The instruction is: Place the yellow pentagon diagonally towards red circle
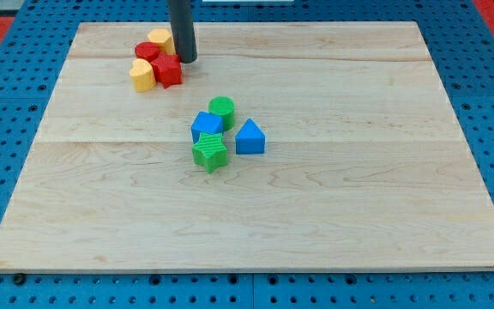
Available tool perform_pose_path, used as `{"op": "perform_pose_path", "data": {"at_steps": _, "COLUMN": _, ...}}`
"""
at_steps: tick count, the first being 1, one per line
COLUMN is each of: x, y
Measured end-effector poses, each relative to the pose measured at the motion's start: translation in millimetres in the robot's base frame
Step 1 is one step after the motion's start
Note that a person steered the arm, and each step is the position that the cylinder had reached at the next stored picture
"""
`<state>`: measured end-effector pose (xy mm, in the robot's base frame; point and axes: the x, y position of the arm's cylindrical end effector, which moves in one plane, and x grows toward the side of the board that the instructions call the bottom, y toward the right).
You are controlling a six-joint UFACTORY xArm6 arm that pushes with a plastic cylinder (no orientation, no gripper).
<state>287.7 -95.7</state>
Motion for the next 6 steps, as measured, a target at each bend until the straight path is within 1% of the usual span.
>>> {"op": "perform_pose_path", "data": {"at_steps": 1, "x": 1.1, "y": 12.9}}
{"op": "perform_pose_path", "data": {"at_steps": 2, "x": -34.7, "y": 34.1}}
{"op": "perform_pose_path", "data": {"at_steps": 5, "x": -27.9, "y": -9.7}}
{"op": "perform_pose_path", "data": {"at_steps": 6, "x": -48.4, "y": -14.7}}
